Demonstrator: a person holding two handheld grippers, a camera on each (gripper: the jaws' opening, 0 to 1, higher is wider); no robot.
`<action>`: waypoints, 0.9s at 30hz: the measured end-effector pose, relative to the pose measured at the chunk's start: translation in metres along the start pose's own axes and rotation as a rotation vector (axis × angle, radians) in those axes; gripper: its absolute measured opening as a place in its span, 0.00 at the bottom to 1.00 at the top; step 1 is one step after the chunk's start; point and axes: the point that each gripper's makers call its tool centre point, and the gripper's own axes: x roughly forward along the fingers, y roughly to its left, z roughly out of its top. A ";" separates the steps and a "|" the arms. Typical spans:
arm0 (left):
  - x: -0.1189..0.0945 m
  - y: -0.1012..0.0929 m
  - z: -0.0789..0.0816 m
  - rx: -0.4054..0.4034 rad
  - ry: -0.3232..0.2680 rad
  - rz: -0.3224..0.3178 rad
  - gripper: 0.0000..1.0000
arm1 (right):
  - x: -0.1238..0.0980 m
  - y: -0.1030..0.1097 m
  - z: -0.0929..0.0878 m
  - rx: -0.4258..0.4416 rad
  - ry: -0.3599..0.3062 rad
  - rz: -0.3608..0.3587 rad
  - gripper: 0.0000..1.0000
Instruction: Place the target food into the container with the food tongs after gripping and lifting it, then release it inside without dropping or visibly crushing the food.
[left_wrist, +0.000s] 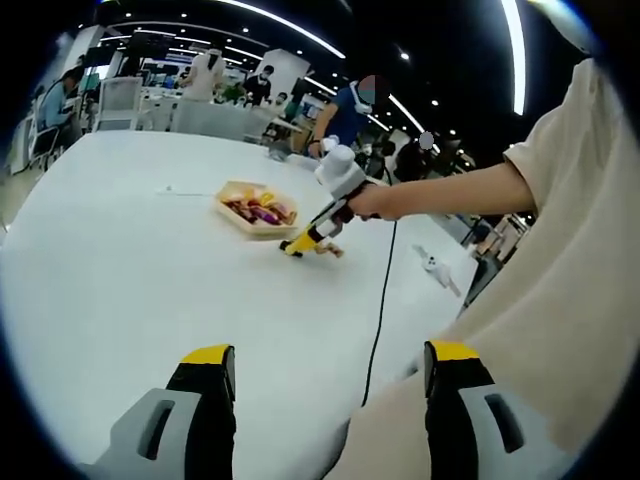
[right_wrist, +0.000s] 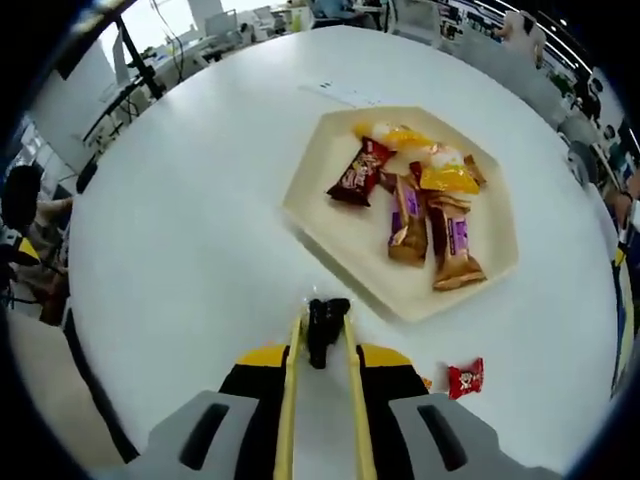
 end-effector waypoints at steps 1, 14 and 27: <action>0.000 0.000 0.000 -0.001 -0.001 0.001 0.77 | 0.000 0.000 -0.001 -0.023 0.002 -0.007 0.25; -0.001 0.002 -0.001 -0.005 0.001 0.003 0.77 | 0.004 -0.005 0.001 -0.075 -0.021 -0.053 0.23; -0.001 0.003 -0.004 -0.014 0.000 0.003 0.77 | -0.004 -0.007 0.011 -0.018 -0.076 -0.021 0.23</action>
